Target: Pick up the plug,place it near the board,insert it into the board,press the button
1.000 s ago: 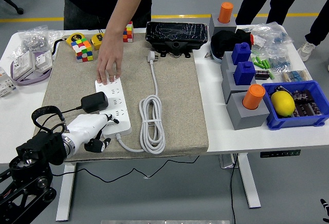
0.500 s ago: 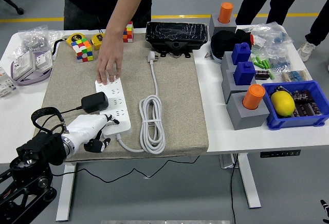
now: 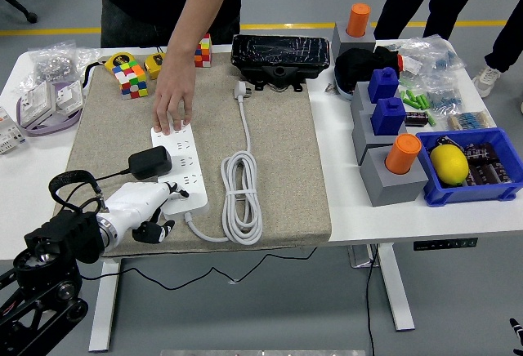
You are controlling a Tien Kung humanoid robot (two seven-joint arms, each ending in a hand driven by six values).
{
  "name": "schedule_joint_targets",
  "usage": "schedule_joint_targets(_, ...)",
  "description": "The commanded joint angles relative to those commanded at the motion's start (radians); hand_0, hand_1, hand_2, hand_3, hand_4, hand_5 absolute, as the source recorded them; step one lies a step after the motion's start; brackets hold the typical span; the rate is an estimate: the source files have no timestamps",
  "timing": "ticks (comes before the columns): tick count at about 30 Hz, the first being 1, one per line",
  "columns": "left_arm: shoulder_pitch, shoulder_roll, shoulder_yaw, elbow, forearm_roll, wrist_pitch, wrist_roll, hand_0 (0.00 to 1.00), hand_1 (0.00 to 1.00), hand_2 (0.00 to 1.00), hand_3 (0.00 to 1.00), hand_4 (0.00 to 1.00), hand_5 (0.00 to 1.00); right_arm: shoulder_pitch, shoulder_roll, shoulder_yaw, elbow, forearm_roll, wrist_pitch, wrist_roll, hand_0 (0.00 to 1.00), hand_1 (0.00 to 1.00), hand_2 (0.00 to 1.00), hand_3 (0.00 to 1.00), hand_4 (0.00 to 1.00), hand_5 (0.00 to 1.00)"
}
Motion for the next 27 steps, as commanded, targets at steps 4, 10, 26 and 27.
schedule_joint_targets(4, -0.002, 0.0, 0.0, -0.013, 0.003, 0.005, -0.001, 0.189, 0.033, 0.129, 0.778, 0.563, 0.002, 0.001, 0.0, 0.002, 0.0, -0.002, 0.0, -0.001, 0.861, 0.832, 0.795, 0.824, 0.998, 0.998)
schedule_joint_targets(10, -0.002, 0.001, -0.002, -0.015, 0.004, 0.0, 0.001, 0.189, 0.029, 0.129, 0.772, 0.561, 0.002, 0.002, -0.001, 0.003, 0.0, -0.001, -0.001, -0.001, 0.861, 0.832, 0.795, 0.825, 0.998, 0.998)
schedule_joint_targets(26, -0.001, 0.005, -0.004, 0.004, 0.003, 0.0, -0.008, 0.188, 0.029, 0.127, 0.767, 0.557, 0.002, 0.002, 0.0, 0.003, 0.0, -0.001, 0.0, 0.0, 0.861, 0.832, 0.795, 0.825, 0.998, 0.998)
schedule_joint_targets(27, -0.001, 0.005, -0.003, 0.003, 0.002, 0.001, -0.009, 0.188, 0.027, 0.126, 0.764, 0.555, 0.002, 0.003, 0.0, 0.005, 0.0, -0.002, 0.0, 0.0, 0.861, 0.832, 0.795, 0.825, 0.998, 0.998)
